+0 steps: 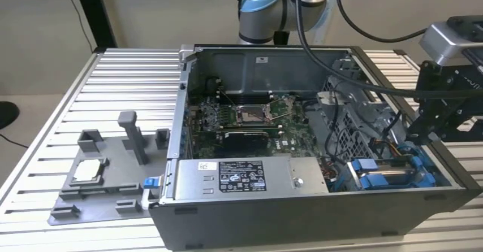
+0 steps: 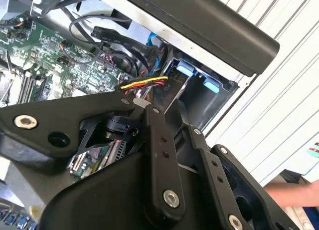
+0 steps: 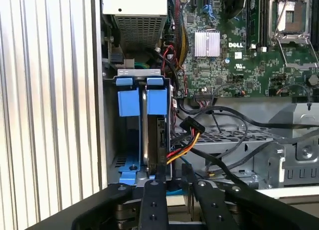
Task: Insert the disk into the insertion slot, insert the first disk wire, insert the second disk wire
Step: 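Insert the first disk wire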
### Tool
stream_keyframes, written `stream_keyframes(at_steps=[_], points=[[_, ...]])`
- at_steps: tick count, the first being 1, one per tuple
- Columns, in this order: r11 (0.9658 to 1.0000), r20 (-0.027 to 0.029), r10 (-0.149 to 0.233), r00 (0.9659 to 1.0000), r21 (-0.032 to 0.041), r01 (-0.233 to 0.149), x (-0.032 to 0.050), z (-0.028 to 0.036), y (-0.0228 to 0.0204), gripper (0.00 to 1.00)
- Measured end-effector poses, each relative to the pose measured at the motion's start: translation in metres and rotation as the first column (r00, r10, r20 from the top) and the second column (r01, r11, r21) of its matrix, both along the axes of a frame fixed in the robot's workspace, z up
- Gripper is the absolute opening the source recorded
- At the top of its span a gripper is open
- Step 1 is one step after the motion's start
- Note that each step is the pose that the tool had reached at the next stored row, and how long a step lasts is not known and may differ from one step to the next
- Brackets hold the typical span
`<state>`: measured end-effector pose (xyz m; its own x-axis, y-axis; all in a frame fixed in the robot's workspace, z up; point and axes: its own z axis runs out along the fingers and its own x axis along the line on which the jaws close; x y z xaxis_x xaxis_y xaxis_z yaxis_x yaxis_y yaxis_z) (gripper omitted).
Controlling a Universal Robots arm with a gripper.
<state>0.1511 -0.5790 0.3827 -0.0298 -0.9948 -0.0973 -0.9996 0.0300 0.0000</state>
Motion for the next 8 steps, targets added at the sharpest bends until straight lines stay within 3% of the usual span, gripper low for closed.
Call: stream_keyframes(at_steps=[8], points=[[1.0, 0.0, 0.0, 1.0, -0.0004, 0.0, -0.0001, 0.0002, 0.0002, 1.0]])
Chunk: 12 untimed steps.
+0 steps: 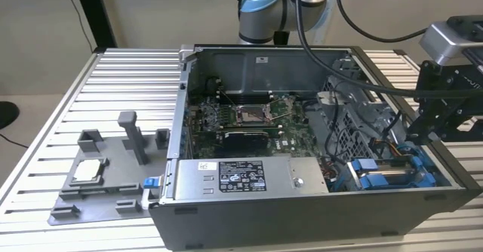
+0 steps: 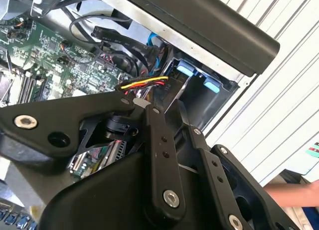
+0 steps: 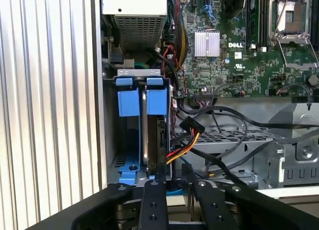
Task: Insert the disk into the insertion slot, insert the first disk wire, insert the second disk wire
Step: 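Insert the first disk wire, then insert the second disk wire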
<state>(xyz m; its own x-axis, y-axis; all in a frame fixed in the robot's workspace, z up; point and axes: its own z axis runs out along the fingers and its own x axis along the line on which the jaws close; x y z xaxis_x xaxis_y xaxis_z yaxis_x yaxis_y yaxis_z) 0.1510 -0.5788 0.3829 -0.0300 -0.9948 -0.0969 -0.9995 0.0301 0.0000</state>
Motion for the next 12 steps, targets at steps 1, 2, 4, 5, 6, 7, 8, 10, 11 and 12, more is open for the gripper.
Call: stream_keyframes(at_steps=[1, 2, 4, 5, 6, 7, 8, 10, 11, 12], points=[[1.0, 0.0, 0.0, 1.0, 0.0, 0.0, 0.0, 0.0, 0.0, 1.0], [1.0, 0.0, 0.0, 1.0, 0.0001, 0.0, 0.0, 0.0, 0.0, 1.0], [1.0, 0.0, 0.0, 1.0, 0.0001, 0.0, 0.0, 0.0, 0.0001, 1.0], [1.0, 0.0, 0.0, 1.0, 0.0001, 0.0, 0.0, 0.0, 0.0001, 1.0], [1.0, -0.0001, 0.0, 1.0, 0.0, 0.0, 0.0001, 0.0, 0.0001, 1.0], [1.0, -0.0001, 0.0, 1.0, -0.0001, 0.0, 0.0013, 0.0, 0.0002, 1.0], [1.0, -0.0002, 0.0, 1.0, -0.0001, 0.0, 0.0038, 0.0, 0.0002, 1.0], [1.0, -0.0007, 0.0, 1.0, 0.0001, 0.0, 0.0127, -0.0012, 0.0001, 1.0], [1.0, -0.0008, 0.0, 1.0, 0.0001, 0.0, 0.0172, -0.0025, 0.0003, 1.0], [1.0, -0.0009, 0.0, 1.0, 0.0003, 0.0, 0.0203, -0.0044, 0.0012, 1.0]])
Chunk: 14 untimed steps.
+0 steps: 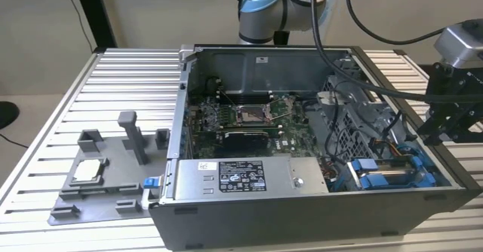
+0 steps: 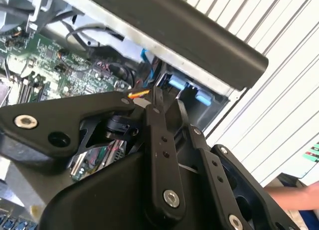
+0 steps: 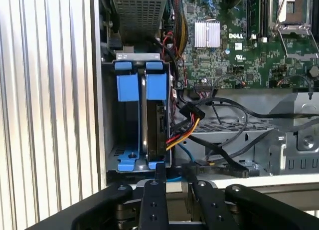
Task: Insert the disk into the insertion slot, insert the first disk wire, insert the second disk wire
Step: 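Insert the second disk wire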
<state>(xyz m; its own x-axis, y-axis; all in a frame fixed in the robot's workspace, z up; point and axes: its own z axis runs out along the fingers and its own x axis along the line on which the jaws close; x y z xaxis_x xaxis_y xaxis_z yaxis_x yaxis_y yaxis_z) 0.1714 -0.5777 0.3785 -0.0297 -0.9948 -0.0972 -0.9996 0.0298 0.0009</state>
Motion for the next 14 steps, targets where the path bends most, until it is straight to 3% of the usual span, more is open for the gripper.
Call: stream_keyframes(at_steps=[2, 3, 7, 8, 14], points=[[1.0, 0.0001, 0.0, 1.0, 0.0008, 0.0, 0.0013, -0.0034, 0.0039, 1.0], [1.0, 0.0002, 0.0, 1.0, 0.0051, 0.0, 0.0012, -0.0047, 0.0052, 1.0], [0.9991, 0.0, -0.005, 1.0, 0.0413, 0.005, 0.0013, -0.0074, 0.0061, 1.0], [0.9989, -0.0001, -0.006, 1.0, 0.0456, 0.006, 0.0013, -0.0088, 0.0064, 1.0], [0.9988, 0.0, -0.007, 1.0, 0.0483, 0.007, 0.0017, -0.0173, 0.0097, 1.0]])
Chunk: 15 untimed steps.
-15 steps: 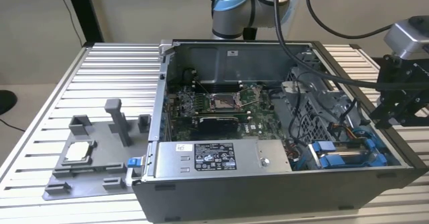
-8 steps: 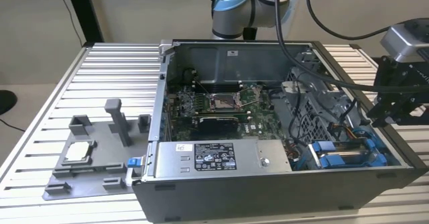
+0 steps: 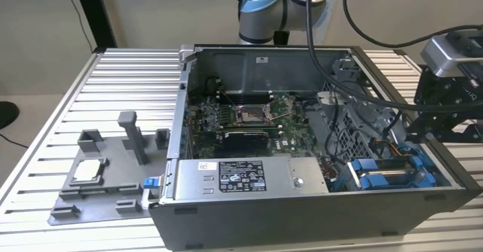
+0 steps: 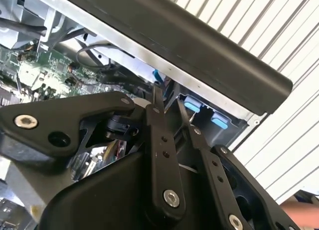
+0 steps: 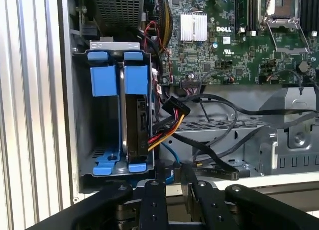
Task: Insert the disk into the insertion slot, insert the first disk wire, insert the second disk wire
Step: 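Insert the second disk wire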
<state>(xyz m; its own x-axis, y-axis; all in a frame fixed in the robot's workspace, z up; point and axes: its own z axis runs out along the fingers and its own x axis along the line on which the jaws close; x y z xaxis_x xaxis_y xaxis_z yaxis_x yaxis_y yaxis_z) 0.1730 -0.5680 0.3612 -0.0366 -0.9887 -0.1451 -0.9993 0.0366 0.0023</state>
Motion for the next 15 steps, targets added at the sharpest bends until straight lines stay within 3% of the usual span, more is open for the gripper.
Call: stream_keyframes(at_steps=[5, 15], points=[[0.9999, -0.0001, 0.0, 1.0, 0.0155, 0.0, 0.0004, -0.0021, 0.0034, 1.0], [0.9998, 0.0, 0.0, 1.0, 0.0174, 0.0, 0.0034, -0.0042, 0.0038, 1.0]])
